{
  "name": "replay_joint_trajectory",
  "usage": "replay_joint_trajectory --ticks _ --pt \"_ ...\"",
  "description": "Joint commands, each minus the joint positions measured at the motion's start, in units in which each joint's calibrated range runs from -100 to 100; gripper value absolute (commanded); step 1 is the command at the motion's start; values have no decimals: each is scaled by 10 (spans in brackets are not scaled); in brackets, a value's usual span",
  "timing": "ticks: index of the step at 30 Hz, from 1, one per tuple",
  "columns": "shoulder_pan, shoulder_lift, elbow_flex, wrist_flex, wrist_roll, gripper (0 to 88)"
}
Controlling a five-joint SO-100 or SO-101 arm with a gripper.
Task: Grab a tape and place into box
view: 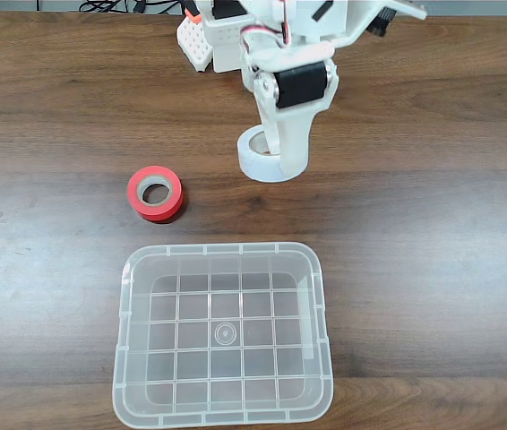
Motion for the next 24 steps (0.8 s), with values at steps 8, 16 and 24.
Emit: replay_joint_trajectory --ticks 8,16,24 --pt "48 244 -455 14 -2 68" --pt "69 438 -643 -6 -2 68" --pt "75 528 -671 -22 -2 69"
